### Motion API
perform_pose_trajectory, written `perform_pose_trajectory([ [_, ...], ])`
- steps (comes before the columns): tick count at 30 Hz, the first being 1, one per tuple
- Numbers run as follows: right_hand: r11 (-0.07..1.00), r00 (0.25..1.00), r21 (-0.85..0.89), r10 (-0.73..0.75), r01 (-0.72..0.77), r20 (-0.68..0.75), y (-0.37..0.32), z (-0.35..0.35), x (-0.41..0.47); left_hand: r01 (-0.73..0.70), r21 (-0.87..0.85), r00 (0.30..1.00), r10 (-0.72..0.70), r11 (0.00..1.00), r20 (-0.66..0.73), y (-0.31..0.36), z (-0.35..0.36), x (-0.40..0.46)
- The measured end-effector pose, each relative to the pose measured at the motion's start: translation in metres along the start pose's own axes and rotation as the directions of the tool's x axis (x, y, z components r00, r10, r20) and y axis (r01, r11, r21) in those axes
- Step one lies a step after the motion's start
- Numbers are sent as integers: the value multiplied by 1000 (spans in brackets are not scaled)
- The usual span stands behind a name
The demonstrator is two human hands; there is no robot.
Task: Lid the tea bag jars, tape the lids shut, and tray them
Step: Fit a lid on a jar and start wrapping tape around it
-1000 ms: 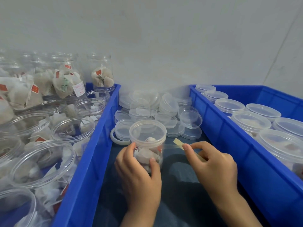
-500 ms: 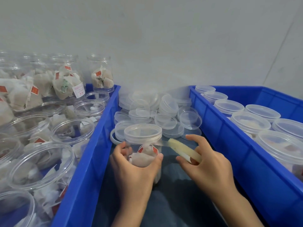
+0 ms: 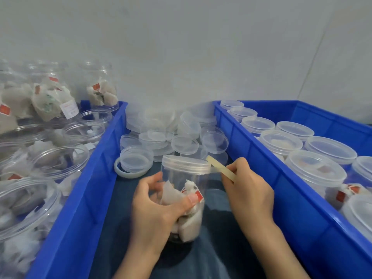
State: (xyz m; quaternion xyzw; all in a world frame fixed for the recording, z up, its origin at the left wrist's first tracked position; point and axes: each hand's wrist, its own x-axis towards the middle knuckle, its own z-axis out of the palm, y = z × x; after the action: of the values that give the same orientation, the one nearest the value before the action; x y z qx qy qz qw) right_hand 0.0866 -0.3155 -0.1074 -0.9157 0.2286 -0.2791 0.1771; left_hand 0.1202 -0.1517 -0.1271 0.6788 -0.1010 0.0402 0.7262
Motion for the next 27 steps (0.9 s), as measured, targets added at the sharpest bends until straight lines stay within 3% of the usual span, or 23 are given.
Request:
perform_pose_trajectory([
  [4, 1000, 999, 1, -12, 12, 35, -1, 6, 0, 42, -96, 999, -39, 994, 37, 0, 2, 0],
  [9, 998, 998, -53, -12, 16, 63, 2, 9, 2, 22, -50, 1000, -22, 999, -2, -1, 0, 0],
  [12, 998, 999, -69, -4, 7, 40, 3, 6, 2, -36, 87, 987, 49, 996, -156, -2, -1, 3],
  [15, 992, 998, -111, -56, 57, 6, 0, 3, -1, -75, 294, 918, 181, 953, -353, -1, -7, 7],
  [17, 988, 996, -123, -90, 89, 4, -3, 3, -3, -51, 314, 895, 183, 948, -406, 1, -10, 8],
  [19, 990, 996, -109, -83, 84, 15, -5, 4, -3, -51, 255, 918, 146, 966, -369, 2, -10, 7],
  [23, 996, 998, -59, -62, 62, 5, -1, 3, -1, -16, 35, 988, 21, 999, -152, 6, -7, 4],
  [27, 996, 998, -56, -64, 64, 6, 2, 5, 1, 66, -122, 997, -60, 990, 54, 10, -6, 0],
])
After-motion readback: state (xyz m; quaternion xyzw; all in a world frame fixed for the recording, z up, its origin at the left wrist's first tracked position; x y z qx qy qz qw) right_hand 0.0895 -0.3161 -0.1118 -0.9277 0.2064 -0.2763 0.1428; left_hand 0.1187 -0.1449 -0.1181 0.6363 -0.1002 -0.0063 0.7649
